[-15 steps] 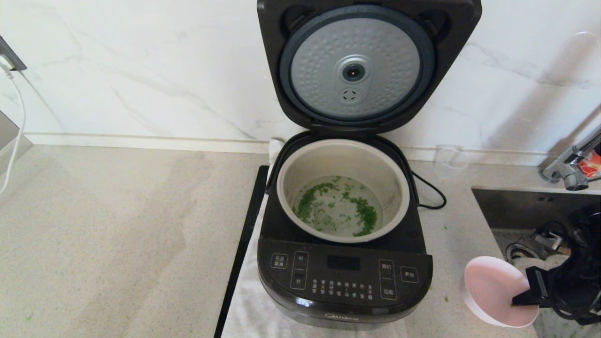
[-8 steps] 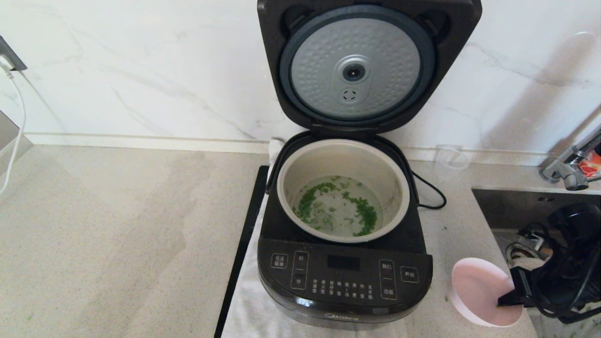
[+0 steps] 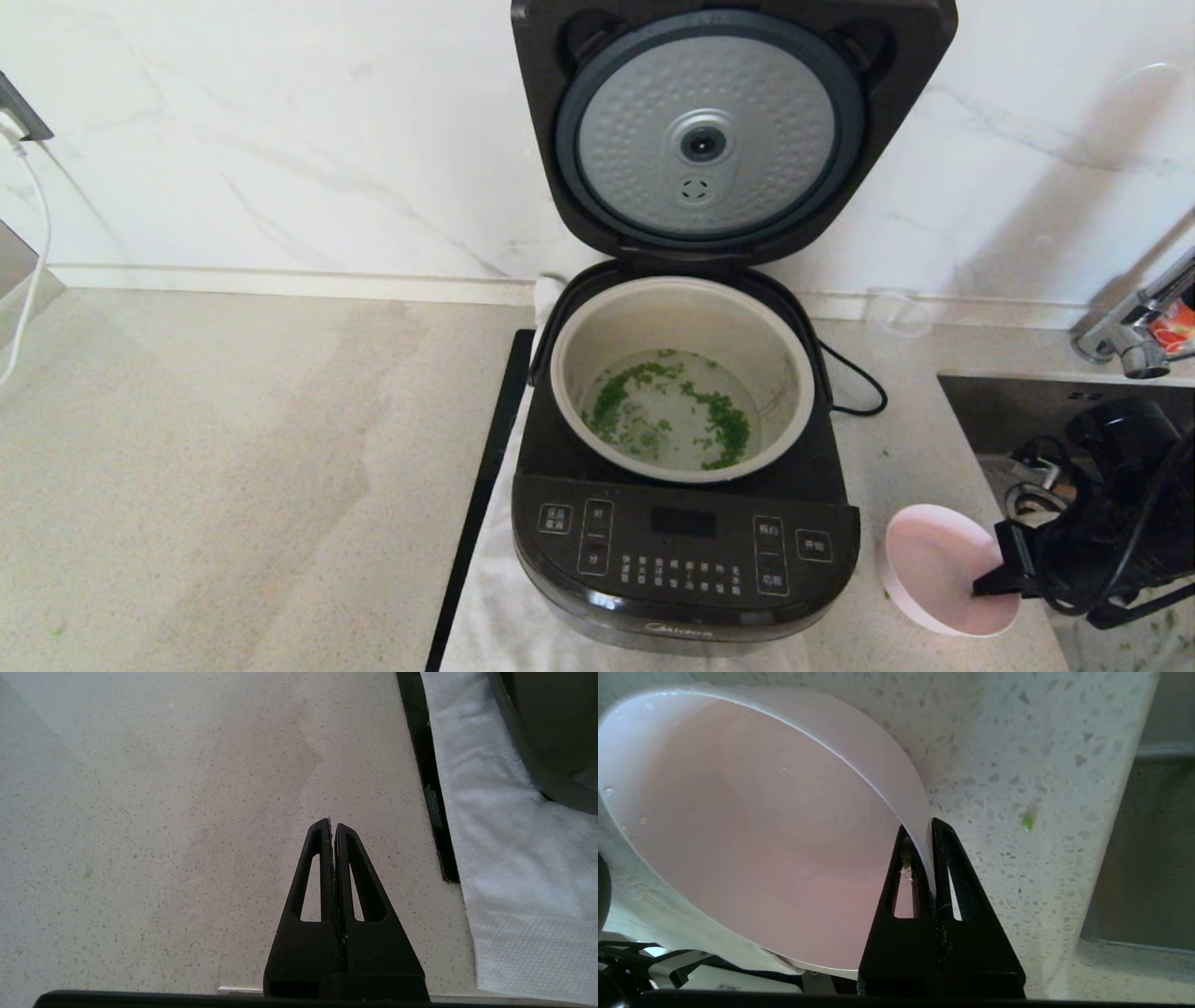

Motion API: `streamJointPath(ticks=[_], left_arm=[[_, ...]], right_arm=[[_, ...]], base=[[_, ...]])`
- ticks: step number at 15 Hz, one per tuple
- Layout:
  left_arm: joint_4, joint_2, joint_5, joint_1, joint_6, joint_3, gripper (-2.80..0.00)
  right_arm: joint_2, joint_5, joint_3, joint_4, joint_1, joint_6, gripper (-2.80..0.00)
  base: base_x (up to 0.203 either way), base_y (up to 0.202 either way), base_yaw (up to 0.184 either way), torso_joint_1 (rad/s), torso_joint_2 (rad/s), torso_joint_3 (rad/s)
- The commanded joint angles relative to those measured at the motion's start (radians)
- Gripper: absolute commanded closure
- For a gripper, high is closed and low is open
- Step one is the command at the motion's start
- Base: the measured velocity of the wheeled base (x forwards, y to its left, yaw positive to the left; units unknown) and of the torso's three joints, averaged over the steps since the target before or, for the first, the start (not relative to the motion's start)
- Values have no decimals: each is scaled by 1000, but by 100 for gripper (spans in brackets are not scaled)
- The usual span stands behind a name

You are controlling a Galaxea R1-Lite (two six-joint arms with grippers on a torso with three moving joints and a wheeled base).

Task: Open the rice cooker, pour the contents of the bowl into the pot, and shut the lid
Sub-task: Place the bowl on the table, then turn off the tap

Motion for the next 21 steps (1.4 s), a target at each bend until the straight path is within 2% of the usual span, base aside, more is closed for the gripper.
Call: streamJointPath(ticks=[1, 5, 7, 10, 11, 12, 16, 21], left_arm=[[0, -1, 0, 2, -1, 0, 0], [0, -1, 0, 0, 1, 0, 0], [0, -1, 0, 1, 1, 0, 0], [0, -1, 0, 0, 1, 0, 0], [0, -1, 0, 0, 1, 0, 0], [0, -1, 0, 1, 1, 0, 0], [0, -1, -1, 0, 1, 0, 0], [0, -1, -1, 1, 0, 0, 0]], right_arm=[[-19, 1, -3, -3, 0, 3, -280], [-64, 1, -5, -7, -3, 3, -280], [-131, 3, -20, -7, -23, 40, -280], [-214, 5, -97, -5, -138, 66, -280], [-228, 4, -124, -1, -168, 66, 0], [-230, -9, -138, -5, -182, 71, 0], [-229, -191, -143, -66, -198, 67, 0], [-119, -480, -134, -267, -200, 66, 0]], base=[[0, 0, 0, 0, 0, 0], [0, 0, 0, 0, 0, 0], [0, 0, 0, 0, 0, 0], [0, 0, 0, 0, 0, 0], [0, 0, 0, 0, 0, 0], [0, 0, 0, 0, 0, 0], [0, 0, 0, 0, 0, 0], [0, 0, 0, 0, 0, 0]])
